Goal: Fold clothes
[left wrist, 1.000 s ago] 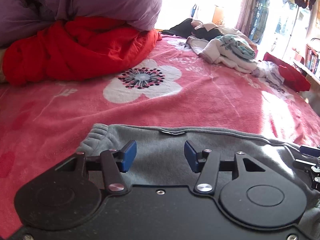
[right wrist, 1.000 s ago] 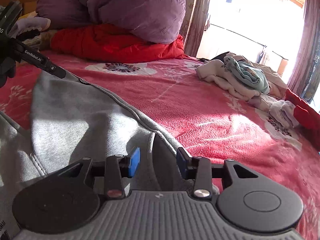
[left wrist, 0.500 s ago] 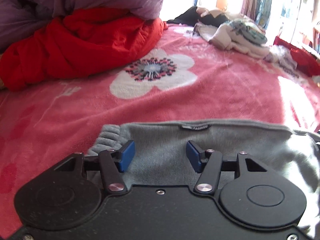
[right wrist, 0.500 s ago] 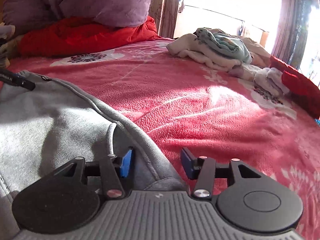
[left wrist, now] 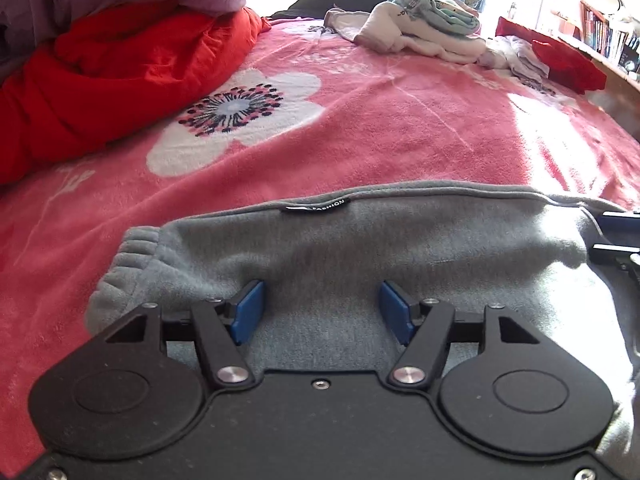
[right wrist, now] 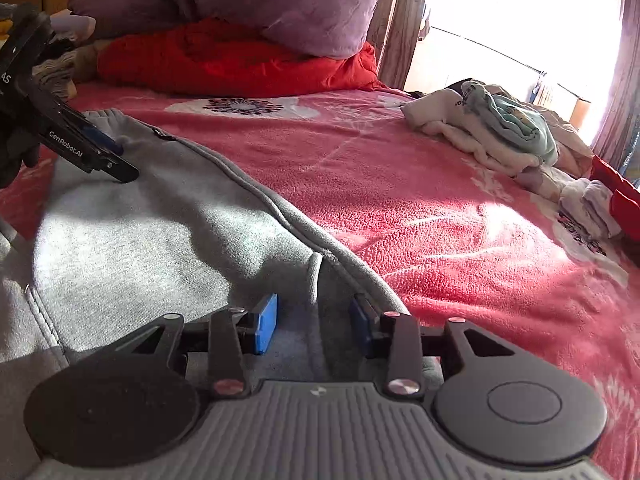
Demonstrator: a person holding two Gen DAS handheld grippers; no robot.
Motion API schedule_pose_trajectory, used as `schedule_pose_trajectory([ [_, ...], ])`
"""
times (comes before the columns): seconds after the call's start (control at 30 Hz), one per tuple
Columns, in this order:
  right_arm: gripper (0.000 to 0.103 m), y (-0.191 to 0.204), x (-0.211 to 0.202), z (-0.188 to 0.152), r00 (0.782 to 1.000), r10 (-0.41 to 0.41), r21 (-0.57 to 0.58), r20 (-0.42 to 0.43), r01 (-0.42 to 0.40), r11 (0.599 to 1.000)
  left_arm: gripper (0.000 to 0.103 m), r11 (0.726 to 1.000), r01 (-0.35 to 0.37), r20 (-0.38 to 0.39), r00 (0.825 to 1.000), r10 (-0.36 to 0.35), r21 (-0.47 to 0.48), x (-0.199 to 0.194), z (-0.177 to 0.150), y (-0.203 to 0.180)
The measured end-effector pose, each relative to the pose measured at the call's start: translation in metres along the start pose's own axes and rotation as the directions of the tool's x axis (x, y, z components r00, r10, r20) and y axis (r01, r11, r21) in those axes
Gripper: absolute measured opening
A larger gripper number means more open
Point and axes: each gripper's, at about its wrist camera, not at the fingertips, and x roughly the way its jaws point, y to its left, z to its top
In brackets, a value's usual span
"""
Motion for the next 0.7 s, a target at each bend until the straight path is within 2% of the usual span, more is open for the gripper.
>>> schedule_pose_trajectory([
  [0.1, 0.039, -0.001, -0.002, 0.001, 1.0, -0.003, 0.016, -0.001, 0.003, 1.0, 0.059, 1.0, 0.007, 0.028, 1.0, -0.006, -0.009, -0.019, 0.005, 0.004],
  [0.2, 0.039, -0.002, -0.003, 0.0, 1.0, 0.0, 0.035, 0.006, 0.0, 0.999, 0.059, 0.993, 0.117, 0.067, 0.991, -0.117, -0.003, -0.034, 0.008, -0.001],
  [0.27, 0.038, -0.01, -0.004, -0.001, 1.0, 0.02, 0.082, 0.016, -0.022, 0.996, 0.059, 0.984, 0.175, 0.059, 0.982, -0.177, 0.033, -0.034, 0.008, -0.012],
  [0.33, 0.031, -0.018, -0.005, -0.001, 0.999, 0.035, 0.127, 0.023, -0.038, 0.991, 0.059, 0.985, 0.162, 0.006, 0.987, -0.163, 0.06, -0.019, 0.004, -0.024],
  [0.37, 0.03, -0.02, -0.004, -0.002, 0.999, 0.037, 0.139, 0.025, -0.04, 0.989, 0.065, 0.989, 0.121, -0.011, 0.993, -0.121, 0.087, -0.007, -0.001, -0.03],
  [0.4, 0.03, -0.022, -0.003, -0.003, 0.999, 0.041, 0.146, 0.026, -0.044, 0.988, 0.066, 0.99, 0.084, -0.025, 0.996, -0.082, 0.111, 0.004, -0.005, -0.035],
  [0.43, 0.03, -0.022, -0.002, -0.003, 0.999, 0.042, 0.149, 0.026, -0.046, 0.988, 0.066, 0.992, 0.092, -0.006, 0.996, -0.092, 0.091, 0.003, -0.005, -0.034],
  [0.5, 0.03, -0.024, 0.0, -0.004, 0.999, 0.042, 0.157, 0.029, -0.046, 0.987, 0.06, 0.994, 0.089, 0.081, 0.992, -0.093, 0.061, -0.009, 0.007, -0.029],
  [0.6, 0.03, -0.032, 0.0, -0.005, 0.997, 0.064, 0.211, 0.044, -0.072, 0.975, 0.058, 0.998, 0.047, 0.104, 0.994, -0.044, -0.032, -0.005, 0.015, -0.013],
  [0.7, 0.03, -0.038, 0.001, -0.008, 0.995, 0.085, 0.257, 0.055, -0.096, 0.962, 0.061, 0.999, 0.03, 0.056, 0.998, -0.027, -0.041, 0.021, 0.01, -0.008],
])
